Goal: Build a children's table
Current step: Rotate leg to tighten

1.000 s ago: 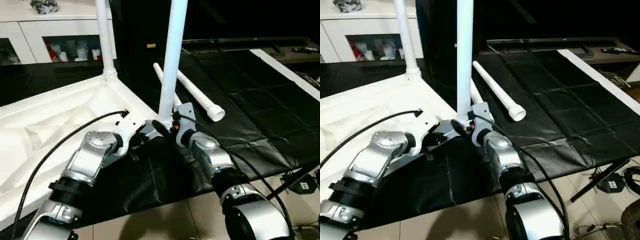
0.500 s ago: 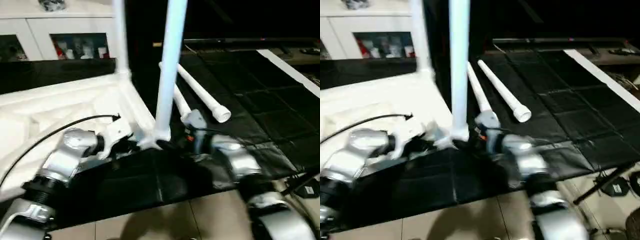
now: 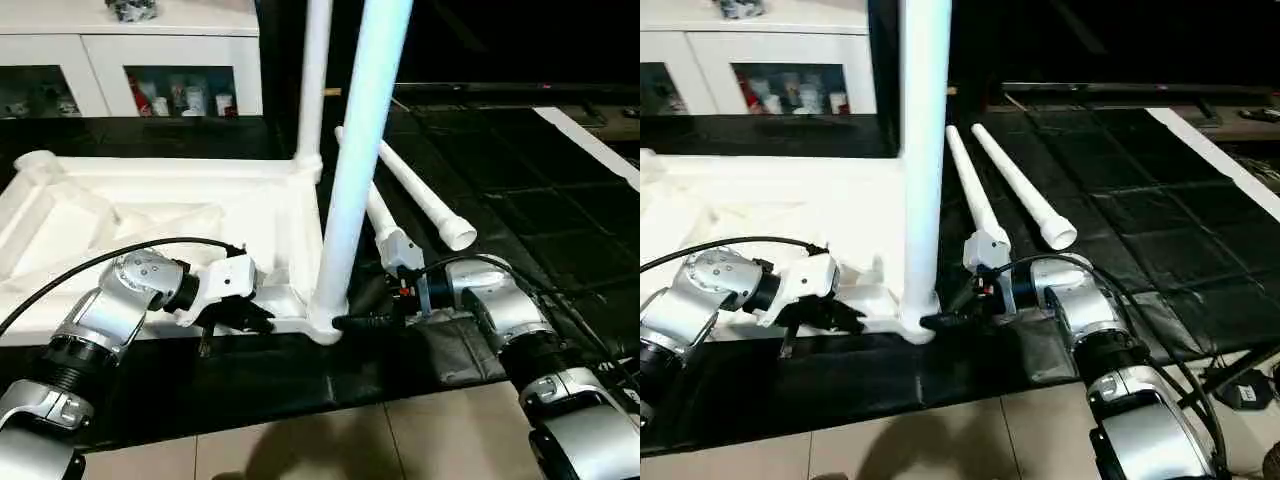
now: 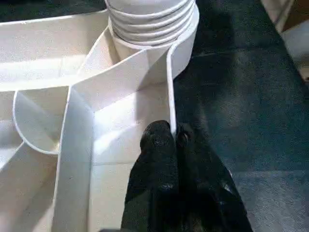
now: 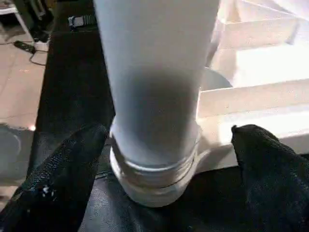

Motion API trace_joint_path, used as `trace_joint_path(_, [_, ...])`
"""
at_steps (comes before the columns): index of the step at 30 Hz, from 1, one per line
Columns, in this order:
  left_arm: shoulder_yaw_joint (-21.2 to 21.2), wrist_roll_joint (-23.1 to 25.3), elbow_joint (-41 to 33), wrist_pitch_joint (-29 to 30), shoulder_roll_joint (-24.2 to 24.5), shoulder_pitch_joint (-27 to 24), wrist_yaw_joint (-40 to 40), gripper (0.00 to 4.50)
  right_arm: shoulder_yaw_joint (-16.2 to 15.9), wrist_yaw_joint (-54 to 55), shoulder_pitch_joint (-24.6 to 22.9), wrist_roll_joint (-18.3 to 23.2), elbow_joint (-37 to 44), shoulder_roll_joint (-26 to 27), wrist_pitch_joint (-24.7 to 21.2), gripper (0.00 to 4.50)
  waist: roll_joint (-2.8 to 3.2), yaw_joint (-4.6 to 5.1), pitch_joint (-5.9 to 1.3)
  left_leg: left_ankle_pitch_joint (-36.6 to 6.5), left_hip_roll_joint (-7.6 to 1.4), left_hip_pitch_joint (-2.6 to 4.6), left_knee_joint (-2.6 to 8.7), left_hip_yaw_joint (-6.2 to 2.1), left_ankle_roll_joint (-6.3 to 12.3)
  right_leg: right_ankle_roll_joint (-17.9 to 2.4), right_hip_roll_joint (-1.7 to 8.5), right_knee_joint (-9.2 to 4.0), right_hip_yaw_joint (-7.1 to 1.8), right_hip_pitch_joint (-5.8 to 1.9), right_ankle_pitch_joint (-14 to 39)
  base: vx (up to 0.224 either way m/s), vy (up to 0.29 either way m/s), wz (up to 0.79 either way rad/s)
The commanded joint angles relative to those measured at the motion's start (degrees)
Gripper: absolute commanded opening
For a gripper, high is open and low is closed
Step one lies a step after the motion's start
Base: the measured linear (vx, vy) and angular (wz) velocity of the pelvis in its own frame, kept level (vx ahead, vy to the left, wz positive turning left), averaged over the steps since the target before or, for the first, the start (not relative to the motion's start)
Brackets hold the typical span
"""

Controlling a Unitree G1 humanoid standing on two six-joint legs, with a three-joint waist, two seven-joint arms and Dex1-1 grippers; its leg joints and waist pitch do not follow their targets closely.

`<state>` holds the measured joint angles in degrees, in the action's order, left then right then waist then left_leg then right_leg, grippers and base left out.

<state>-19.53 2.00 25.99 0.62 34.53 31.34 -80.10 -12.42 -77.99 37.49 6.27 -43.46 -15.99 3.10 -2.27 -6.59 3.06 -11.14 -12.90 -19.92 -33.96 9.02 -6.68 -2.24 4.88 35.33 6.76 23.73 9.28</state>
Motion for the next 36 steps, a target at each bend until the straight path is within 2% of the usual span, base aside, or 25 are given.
trace_joint_path(1, [-3.60,0.72,-1.50,-1.68,-0.37,0.08,-3.04,0.00,-0.80,-1.56,0.78,0.21,0.15,-0.21,-0.15,4.05,0.76,0.26,-4.13,-8.46,-0.75,-0.06,3.85,0.78,2.19,-11.89,3.36,-3.36,-3.54,-3.81,10.88,0.000,0.000,0.00])
trace_joint_path(5, [-3.72,0.61,-0.95,-2.75,-0.56,0.41,-3.58,0.00,-1.49,-2.69,0.39,0.30,0.26,0.21,0.03,3.72,0.75,0.18,-4.09,-8.91,-0.79,-0.05,3.91,0.74,1.93,-11.36,3.40,-3.50,-3.52,-3.77,12.31,0.000,0.000,0.00])
trace_joint_path(14, [-3.67,0.71,-0.39,-3.41,-0.88,0.51,-4.00,0.00,-2.60,-4.27,-0.20,-0.26,0.08,1.29,0.49,3.05,0.79,0.14,-4.15,-8.54,-0.83,-0.05,3.92,0.71,1.79,-11.25,3.41,-3.39,-3.52,-3.75,11.82,0.000,0.000,0.00])
trace_joint_path(21, [-3.82,0.95,-0.13,-3.76,-1.10,0.31,-3.81,0.00,-3.80,-3.71,-0.88,-1.53,-0.15,1.36,1.73,3.05,0.71,0.15,-4.11,-8.67,-0.78,-0.07,3.94,0.72,1.69,-11.00,3.41,-3.45,-3.54,-3.76,12.34,0.000,0.000,0.00])
trace_joint_path(24, [-3.81,0.93,-0.11,-3.79,-1.12,0.24,-3.72,0.00,-3.18,-2.94,-0.41,-1.05,-0.88,2.07,-0.90,3.05,0.69,0.16,-4.12,-8.59,-0.76,-0.13,3.94,0.71,1.67,-10.89,3.40,-3.45,-3.55,-3.84,12.45,0.000,0.000,0.00])
trace_joint_path(26, [-3.80,0.91,-0.18,-3.79,-1.10,0.17,-3.70,0.00,-2.71,-2.73,-0.19,-0.55,-1.08,2.43,-2.29,3.33,0.72,0.15,-4.12,-8.76,-0.80,-0.06,3.94,0.72,1.69,-10.91,3.40,-3.48,-3.55,-3.76,12.52,0.000,0.000,0.00])
trace_joint_path(27, [-3.80,0.91,-0.22,-3.81,-1.06,0.10,-3.70,0.00,-2.65,-2.84,-0.19,-0.40,-0.99,2.50,-2.55,3.33,0.70,0.16,-4.11,-8.91,-0.79,-0.08,3.96,0.70,1.59,-10.83,3.39,-3.50,-3.52,-3.80,12.82,0.000,0.000,0.00])
trace_joint_path(28, [-3.80,0.91,-0.28,-3.77,-1.03,0.05,-3.68,0.00,-2.79,-2.64,-0.29,-0.64,-0.85,2.46,-1.88,3.53,0.68,0.18,-4.14,-8.90,-0.80,-0.09,3.96,0.69,1.48,-10.81,3.45,-3.48,-3.51,-3.75,13.00,0.000,0.000,0.00])
trace_joint_path(30, [-3.80,0.85,-0.33,-3.70,-1.02,0.00,-3.72,0.00,-3.07,-1.59,-0.51,-1.32,-0.77,2.49,0.13,3.64,0.67,0.15,-4.17,-8.60,-0.81,-0.08,3.95,0.70,1.39,-10.85,3.49,-3.47,-3.53,-3.72,12.67,0.000,0.000,0.00])
trace_joint_path(35, [-3.75,0.79,-0.26,-3.62,-1.00,0.10,-3.86,0.00,-2.83,-2.16,-0.26,-0.46,-0.99,3.04,-1.47,3.64,0.73,0.15,-4.13,-8.72,-0.82,-0.05,3.97,0.71,1.51,-11.08,3.42,-3.38,-3.54,-3.74,11.96,0.000,0.000,0.00])
trace_joint_path(36, [-3.73,0.77,-0.25,-3.59,-0.98,0.13,-3.90,0.00,-2.72,-2.27,-0.22,-0.27,-0.91,3.10,-1.97,3.49,0.73,0.15,-4.13,-8.82,-0.81,-0.07,3.97,0.70,1.50,-11.01,3.42,-3.41,-3.53,-3.77,12.19,0.000,0.000,0.00])
